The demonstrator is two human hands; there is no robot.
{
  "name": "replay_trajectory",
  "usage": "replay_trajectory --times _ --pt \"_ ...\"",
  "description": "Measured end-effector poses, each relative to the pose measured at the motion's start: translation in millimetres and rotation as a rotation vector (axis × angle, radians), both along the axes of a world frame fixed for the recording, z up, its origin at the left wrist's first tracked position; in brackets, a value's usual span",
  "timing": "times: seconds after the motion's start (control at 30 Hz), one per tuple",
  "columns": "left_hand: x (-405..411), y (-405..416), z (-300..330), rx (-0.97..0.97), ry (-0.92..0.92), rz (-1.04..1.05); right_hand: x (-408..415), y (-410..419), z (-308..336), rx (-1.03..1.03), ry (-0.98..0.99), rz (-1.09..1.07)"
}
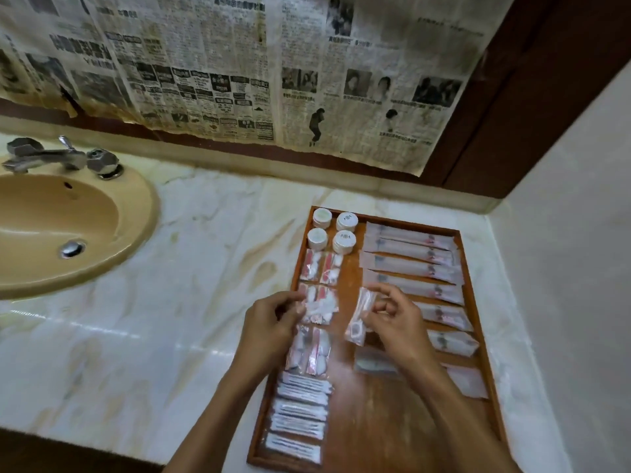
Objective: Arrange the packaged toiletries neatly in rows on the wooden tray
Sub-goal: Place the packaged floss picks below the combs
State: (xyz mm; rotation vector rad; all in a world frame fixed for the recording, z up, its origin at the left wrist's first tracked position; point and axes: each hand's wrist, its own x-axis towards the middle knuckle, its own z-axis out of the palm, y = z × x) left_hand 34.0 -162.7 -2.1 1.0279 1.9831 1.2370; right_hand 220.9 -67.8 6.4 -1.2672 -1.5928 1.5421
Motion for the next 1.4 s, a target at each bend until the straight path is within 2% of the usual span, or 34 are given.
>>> replay_trajectory --times 0.07,0.27,0.5,0.73,0.93,1.0,1.07,1.13,1.17,1.23,1.3,1.4 --pt "20 -2 -3 -0.021 -0.001 -0.112 32 -15 -7 -0.011 -0.057 -0.104" --pt "70 -4 -19 -0.1 0.155 -0.4 110 -51 -19 -0.006 -0.107 -0.324" --pt "111 -14 -38 -0.166 0.343 -0.654 163 -86 -38 -0.142 -0.115 -0.484" --pt "124 -16 -42 -0.212 0.344 -0.721 177 -101 -45 -0.121 -0.13 -0.62" --pt "125 -16 -35 -0.217 0.672 -0.66 170 -97 -42 -0.077 -0.165 -0.704" --pt "126 -15 -33 -0.214 0.743 -0.657 167 -100 -38 0.063 -0.26 -0.739" --pt "127 -14 -33 -0.212 0.784 -0.671 167 -106 -32 0.372 -0.436 -0.72" --pt "127 -13 -34 -0.215 0.802 -0.679 166 -115 -30 0.671 -0.576 -0.594" --pt "127 -14 -35 -0.219 0.806 -0.679 164 -119 -31 0.746 -0.621 -0.508" --pt "128 -16 -36 -0.226 0.827 -0.673 157 -125 -36 0.715 -0.665 -0.324" --pt "127 -17 -37 -0.236 0.858 -0.663 150 -131 -43 0.56 -0.661 -0.186" --pt "126 -18 -36 -0.236 0.878 -0.665 152 -136 -54 0.518 -0.616 -0.202"
